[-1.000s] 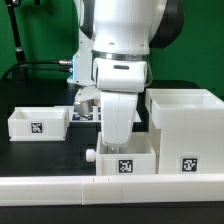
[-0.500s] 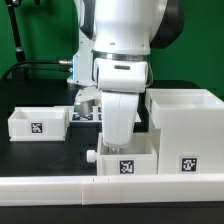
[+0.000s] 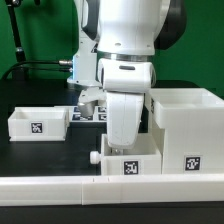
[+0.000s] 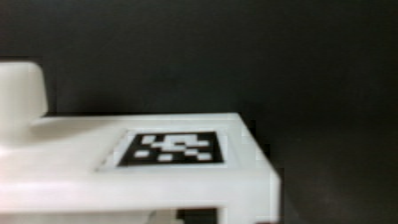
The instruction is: Assemble drawer
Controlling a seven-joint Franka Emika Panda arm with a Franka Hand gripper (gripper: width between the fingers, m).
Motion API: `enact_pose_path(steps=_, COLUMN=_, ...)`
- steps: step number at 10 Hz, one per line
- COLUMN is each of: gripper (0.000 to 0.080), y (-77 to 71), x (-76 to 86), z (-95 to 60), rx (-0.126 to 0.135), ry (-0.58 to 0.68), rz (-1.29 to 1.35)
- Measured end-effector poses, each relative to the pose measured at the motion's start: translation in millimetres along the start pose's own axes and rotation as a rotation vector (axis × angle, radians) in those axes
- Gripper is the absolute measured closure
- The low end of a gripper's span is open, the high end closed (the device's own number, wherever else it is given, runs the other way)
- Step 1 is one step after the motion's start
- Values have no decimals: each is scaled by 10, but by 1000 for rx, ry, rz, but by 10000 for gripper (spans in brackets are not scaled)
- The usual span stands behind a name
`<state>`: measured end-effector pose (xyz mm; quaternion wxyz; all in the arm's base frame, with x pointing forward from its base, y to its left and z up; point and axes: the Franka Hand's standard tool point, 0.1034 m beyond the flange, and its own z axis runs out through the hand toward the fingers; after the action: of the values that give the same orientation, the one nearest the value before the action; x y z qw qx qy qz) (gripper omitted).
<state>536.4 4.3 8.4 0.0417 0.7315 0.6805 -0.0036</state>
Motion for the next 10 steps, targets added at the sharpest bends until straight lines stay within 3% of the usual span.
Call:
enact_pose_path(steps=9, gripper=757, y=-13, x=5, z=3, rx=-10, ry=0, rz=6)
enact_pose_path(steps=10, gripper=757, y=-20, x=7, z=2, rx=-22, ry=-1, rz=-11)
